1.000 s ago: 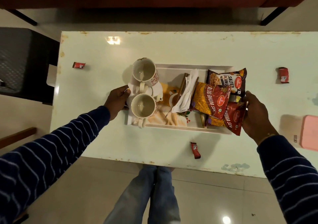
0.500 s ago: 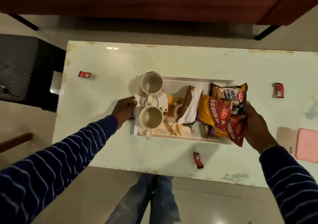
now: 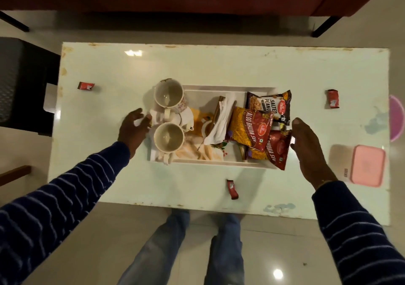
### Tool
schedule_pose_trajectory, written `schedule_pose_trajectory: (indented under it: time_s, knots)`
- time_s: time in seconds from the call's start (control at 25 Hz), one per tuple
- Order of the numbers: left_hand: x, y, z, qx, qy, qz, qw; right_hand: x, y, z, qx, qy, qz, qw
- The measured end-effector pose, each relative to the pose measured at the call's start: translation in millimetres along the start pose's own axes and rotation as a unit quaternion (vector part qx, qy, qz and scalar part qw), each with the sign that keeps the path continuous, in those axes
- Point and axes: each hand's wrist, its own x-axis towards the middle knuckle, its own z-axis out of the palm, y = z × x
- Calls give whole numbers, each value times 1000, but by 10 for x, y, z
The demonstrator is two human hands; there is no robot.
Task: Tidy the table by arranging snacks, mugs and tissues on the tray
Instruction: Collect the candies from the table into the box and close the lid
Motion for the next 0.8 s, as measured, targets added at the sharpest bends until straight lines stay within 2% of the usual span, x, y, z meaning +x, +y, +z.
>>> schedule_pose_trajectory:
  time_s: [0.12,0.2,0.28,0.36,0.44,0.56,0.68,0.8]
  knots:
    - [-387,18,98,-13,131,25,991,-244,135,-457,-96,116,-70,986]
    - [-759,25,237,5,133,101,986,-436,254,-871,-157,184,-125,962]
    - [-1108,82,474,43,105,172,979,-563,393,-1264,-215,234,-138,938]
    - [-1319,182,770,117,135,241,954,-633,540,-1536,-242,258,-126,927]
    - [-1468,400,1126,179,159,333,912,-667,683,-1700,-246,255,-116,928]
    - [-1665,711,1664,189,117,481,848,-666,892,-1807,-252,248,-103,930]
    - [-1879,914,2150,168,56,520,836,-574,998,-1776,-294,226,-61,927]
    - [-2084,938,2593,144,-46,531,834,-427,1038,-1713,-351,217,-47,910]
